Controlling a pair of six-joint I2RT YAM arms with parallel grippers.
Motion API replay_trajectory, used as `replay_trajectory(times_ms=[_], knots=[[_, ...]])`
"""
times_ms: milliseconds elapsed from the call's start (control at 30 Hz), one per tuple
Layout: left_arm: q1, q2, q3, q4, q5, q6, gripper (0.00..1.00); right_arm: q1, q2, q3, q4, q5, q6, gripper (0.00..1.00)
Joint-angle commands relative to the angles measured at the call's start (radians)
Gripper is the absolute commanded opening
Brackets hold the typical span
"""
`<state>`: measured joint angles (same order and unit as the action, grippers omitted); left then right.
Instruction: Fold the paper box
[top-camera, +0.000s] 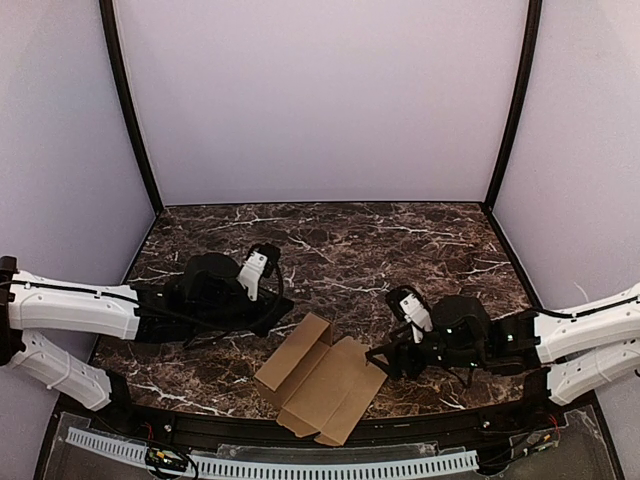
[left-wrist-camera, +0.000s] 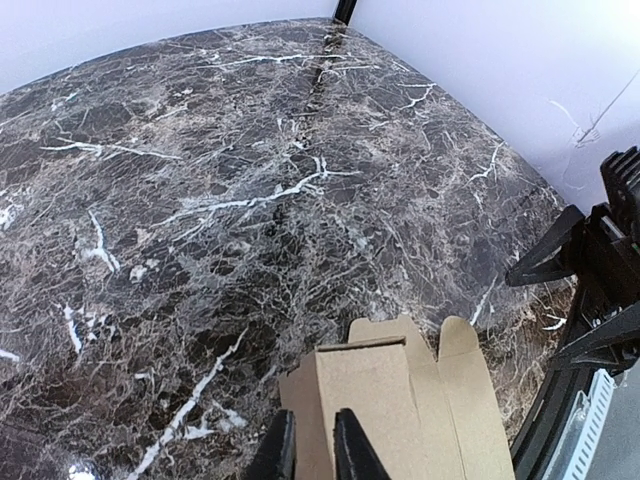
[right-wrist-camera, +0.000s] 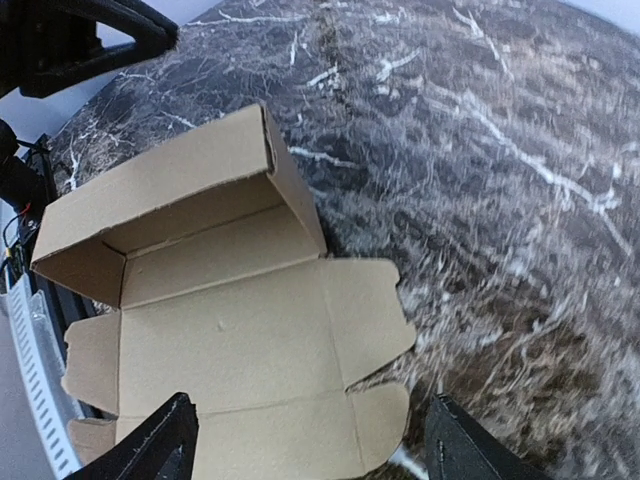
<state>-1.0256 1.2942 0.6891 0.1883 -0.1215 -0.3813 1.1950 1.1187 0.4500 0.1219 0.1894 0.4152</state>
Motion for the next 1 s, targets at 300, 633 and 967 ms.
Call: replay_trajectory(times_ms=[300, 633, 967], knots=[[-0.005, -0.095, -0.003, -0.252, 0.075, -0.116, 0.13, 0.026, 0.005, -0.022, -0.159, -0.316, 0.603, 0.75], [-0.005, -0.093, -0.005, -0.208, 0.191, -0.131, 0.15, 0.029, 0.072, -0.214, 0.239, -0.405, 0.841, 0.69], [-0.004, -0.042, 0.013, -0.199, 0.216, -0.12, 0.17, 0.023, 0.305, -0.241, 0.535, -0.449, 0.918, 0.63]])
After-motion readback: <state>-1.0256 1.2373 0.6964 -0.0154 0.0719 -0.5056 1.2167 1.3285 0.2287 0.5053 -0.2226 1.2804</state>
